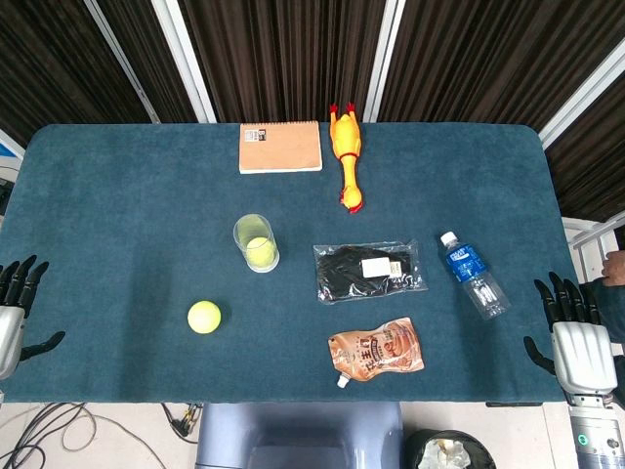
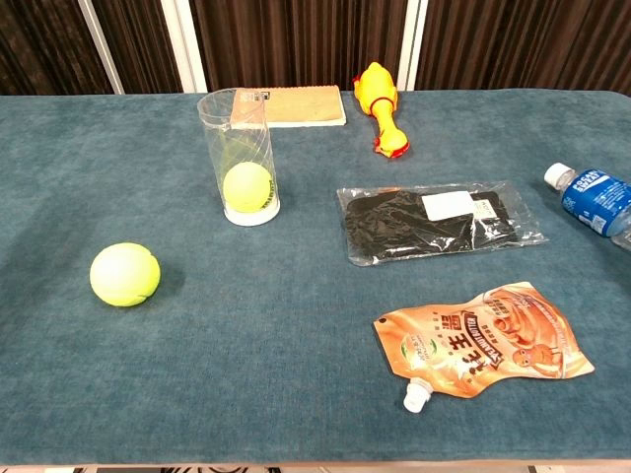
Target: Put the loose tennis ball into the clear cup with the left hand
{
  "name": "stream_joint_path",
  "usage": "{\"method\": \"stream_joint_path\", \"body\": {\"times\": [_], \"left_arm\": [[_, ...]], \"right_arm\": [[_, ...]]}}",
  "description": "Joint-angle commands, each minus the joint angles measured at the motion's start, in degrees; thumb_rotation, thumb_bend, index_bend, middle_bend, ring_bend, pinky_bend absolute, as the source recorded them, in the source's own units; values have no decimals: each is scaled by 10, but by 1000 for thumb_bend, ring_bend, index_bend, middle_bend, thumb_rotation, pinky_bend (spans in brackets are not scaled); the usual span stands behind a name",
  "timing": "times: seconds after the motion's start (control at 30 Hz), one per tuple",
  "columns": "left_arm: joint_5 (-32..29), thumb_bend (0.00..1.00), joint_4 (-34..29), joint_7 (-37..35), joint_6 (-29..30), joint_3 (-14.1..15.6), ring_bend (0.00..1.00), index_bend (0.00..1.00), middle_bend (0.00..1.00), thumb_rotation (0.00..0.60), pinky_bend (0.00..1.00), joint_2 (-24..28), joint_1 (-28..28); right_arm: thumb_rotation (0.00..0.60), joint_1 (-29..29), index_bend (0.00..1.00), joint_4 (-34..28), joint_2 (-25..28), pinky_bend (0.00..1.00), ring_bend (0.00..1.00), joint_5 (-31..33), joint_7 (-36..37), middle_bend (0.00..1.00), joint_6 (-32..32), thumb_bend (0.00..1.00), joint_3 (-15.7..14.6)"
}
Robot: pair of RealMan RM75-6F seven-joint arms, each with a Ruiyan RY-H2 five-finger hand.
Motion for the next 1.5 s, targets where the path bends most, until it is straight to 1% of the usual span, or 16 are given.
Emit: {"method": "stream_joint_path", "body": {"times": [0.03,0.77,1.07,1.2,1.3,1.5], "left_arm": [[0,54,-1,-1,-2,1,0,53,0,600,37,1,0],[-3,55,-2,-1,-6,0,0,53,0,600,38,1,-2],[16,53,-9,-17,-27,11,0,53,0,600,47,2,-13],[26,53,-14,-9,-56,13,0,52,0,600,94,7,-32],[25,53,-22,5,-84,9,0,53,2,600,106,7,-51],[25,53,-36,5,-180,7,0,53,10,600,106,1,-111]], "right_arm": [[600,0,106,0,0,0,5,0,0,0,-1,352,0],[600,0,106,-1,1,0,6,1,0,0,1,352,1],[600,-1,106,-4,2,0,6,-1,2,0,2,352,0],[600,-2,106,-4,4,0,6,0,5,0,2,352,1],[600,-1,106,-5,5,0,5,-1,6,0,2,352,0],[600,-2,106,-6,5,0,5,-1,4,0,1,352,-1]]}}
